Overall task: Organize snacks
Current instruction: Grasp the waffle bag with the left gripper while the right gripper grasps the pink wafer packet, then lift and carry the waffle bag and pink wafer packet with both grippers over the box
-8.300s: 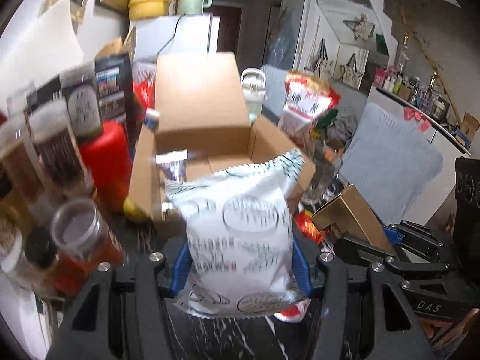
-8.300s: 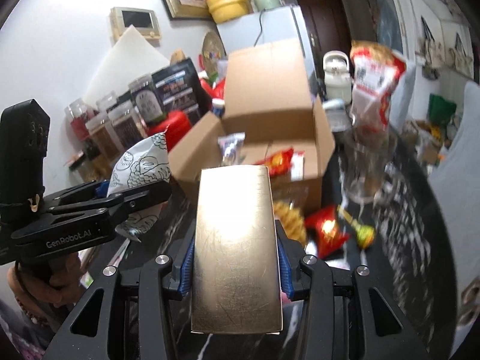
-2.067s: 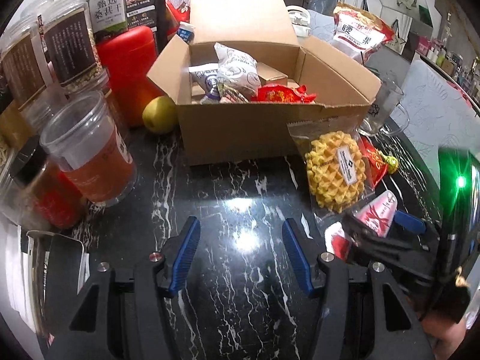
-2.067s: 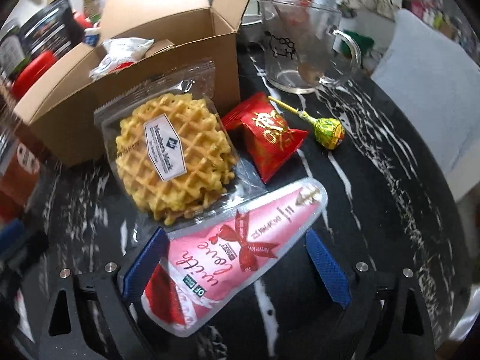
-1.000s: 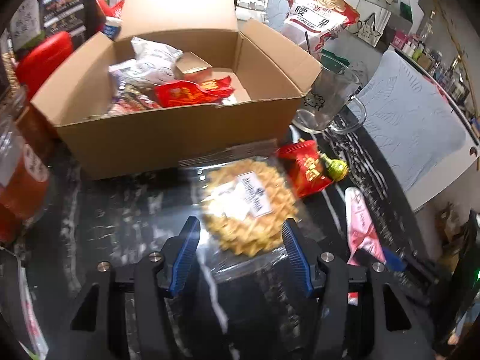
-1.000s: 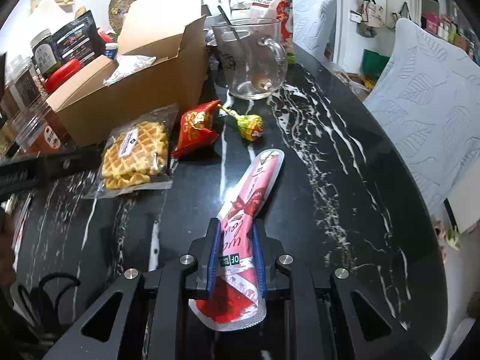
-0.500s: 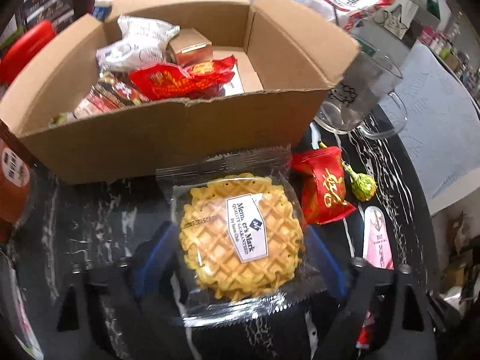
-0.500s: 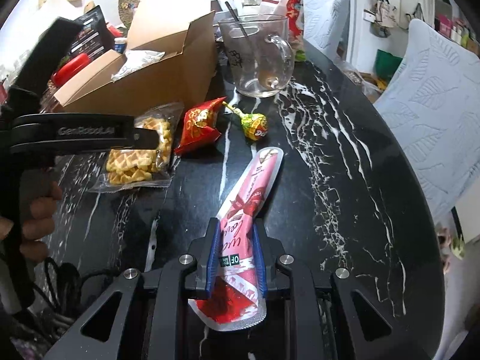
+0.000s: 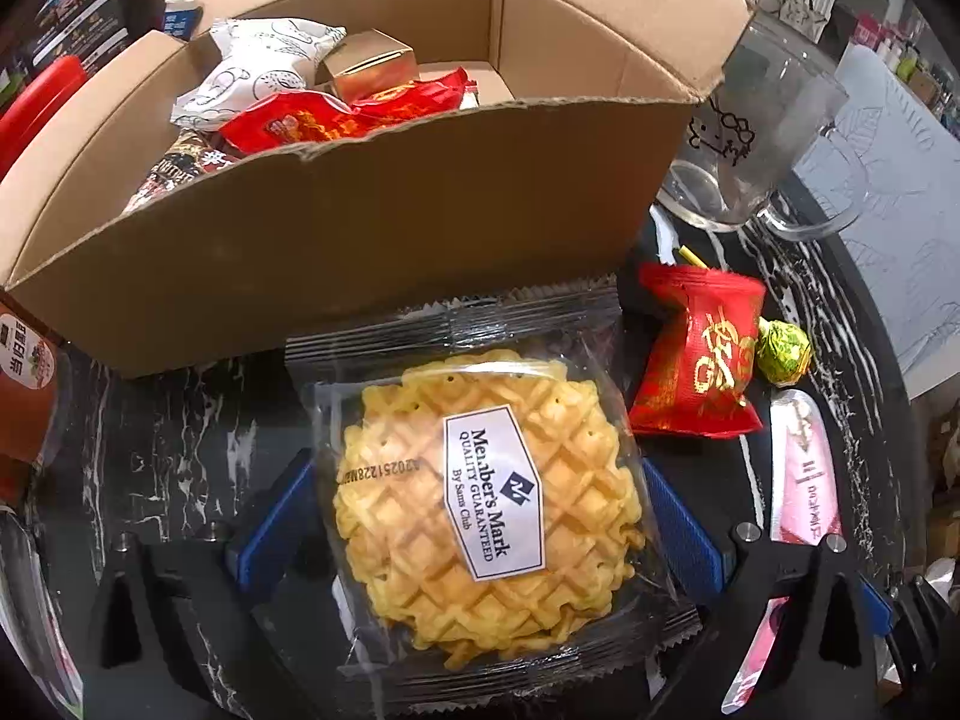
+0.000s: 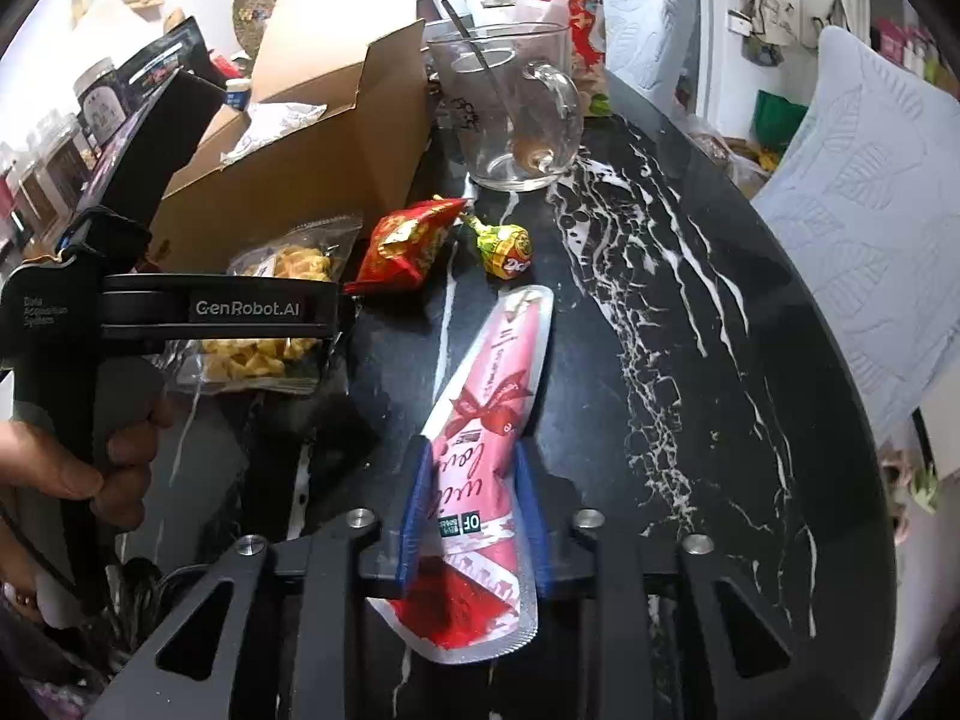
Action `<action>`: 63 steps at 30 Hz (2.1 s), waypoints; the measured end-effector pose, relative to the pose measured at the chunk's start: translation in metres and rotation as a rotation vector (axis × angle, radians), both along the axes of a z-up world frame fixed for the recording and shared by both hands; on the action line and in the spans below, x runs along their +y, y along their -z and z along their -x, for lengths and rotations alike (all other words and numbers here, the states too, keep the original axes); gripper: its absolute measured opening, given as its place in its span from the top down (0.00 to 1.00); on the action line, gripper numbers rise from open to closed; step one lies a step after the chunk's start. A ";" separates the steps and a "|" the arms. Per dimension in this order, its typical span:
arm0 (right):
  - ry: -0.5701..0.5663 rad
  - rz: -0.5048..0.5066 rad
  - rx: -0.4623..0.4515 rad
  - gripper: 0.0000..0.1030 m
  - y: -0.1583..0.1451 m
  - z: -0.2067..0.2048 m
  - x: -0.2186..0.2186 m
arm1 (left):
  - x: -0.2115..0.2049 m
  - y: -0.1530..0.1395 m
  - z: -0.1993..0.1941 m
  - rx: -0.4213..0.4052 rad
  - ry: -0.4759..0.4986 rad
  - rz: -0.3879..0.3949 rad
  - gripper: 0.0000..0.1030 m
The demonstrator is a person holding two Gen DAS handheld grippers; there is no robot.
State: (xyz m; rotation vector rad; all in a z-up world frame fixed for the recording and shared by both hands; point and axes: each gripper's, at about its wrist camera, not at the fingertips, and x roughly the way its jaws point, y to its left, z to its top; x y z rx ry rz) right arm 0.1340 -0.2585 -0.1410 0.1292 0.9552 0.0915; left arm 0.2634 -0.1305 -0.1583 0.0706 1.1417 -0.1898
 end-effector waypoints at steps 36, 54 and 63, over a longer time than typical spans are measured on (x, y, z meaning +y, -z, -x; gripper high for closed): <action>0.050 0.161 -0.007 0.65 0.002 -0.004 0.028 | 0.087 -0.023 0.078 -0.008 0.067 0.114 0.16; 0.044 -0.086 -0.084 0.69 -0.017 0.023 0.032 | 0.101 -0.040 0.100 -0.095 0.022 0.132 0.16; -0.016 -0.146 -0.144 0.69 -0.040 0.043 0.046 | 0.107 -0.070 0.126 -0.176 0.030 0.150 0.16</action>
